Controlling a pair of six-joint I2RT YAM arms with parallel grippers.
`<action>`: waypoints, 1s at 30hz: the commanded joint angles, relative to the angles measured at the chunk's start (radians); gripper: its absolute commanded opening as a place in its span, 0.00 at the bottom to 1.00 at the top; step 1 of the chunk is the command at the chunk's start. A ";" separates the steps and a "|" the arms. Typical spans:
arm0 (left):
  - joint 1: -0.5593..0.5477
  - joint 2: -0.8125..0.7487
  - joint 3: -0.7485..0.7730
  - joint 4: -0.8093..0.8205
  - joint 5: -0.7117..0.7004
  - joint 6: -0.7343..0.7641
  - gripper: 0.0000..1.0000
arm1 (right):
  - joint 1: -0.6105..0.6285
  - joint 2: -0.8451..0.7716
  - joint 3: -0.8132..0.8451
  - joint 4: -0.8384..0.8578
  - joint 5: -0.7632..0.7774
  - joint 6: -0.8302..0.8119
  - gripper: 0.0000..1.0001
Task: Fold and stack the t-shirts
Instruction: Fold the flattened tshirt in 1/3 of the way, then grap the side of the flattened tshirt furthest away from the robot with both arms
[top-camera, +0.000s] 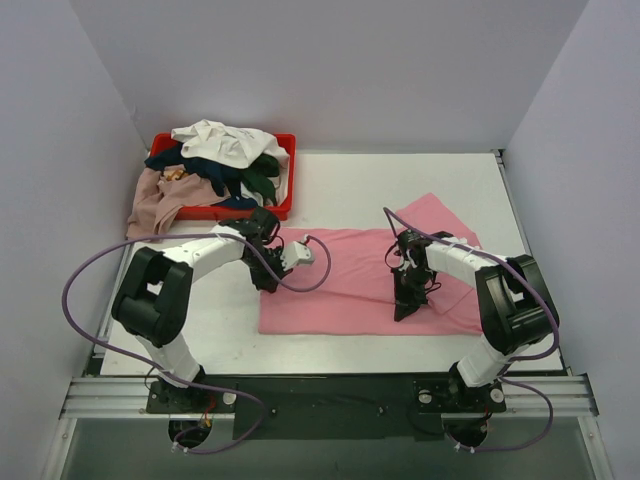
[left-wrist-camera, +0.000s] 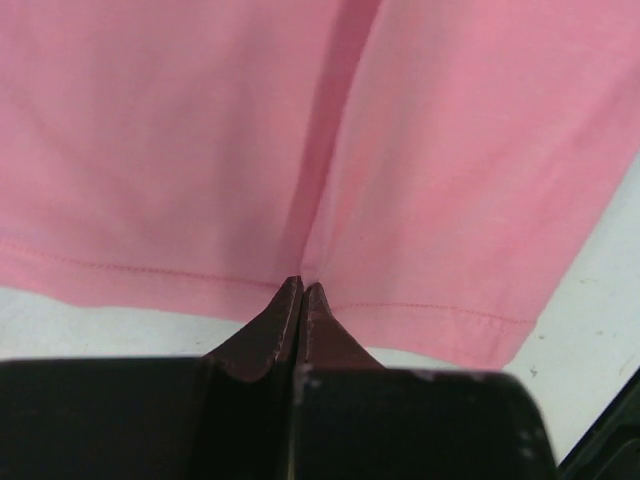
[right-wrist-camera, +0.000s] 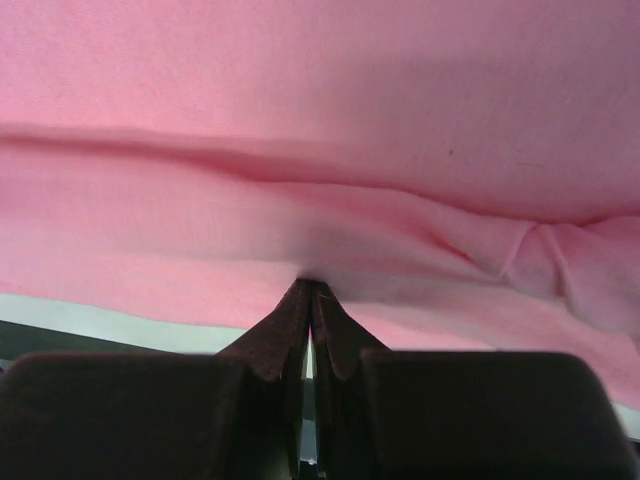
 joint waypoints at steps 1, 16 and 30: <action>0.044 0.018 0.009 0.088 -0.033 -0.171 0.00 | -0.005 0.020 -0.012 -0.022 0.072 0.012 0.00; 0.059 0.020 0.281 -0.053 0.067 -0.137 0.59 | -0.177 -0.132 0.320 -0.054 -0.085 -0.114 0.29; 0.090 0.242 0.662 -0.125 0.088 -0.093 0.68 | -0.435 0.703 1.395 -0.264 0.285 -0.194 0.61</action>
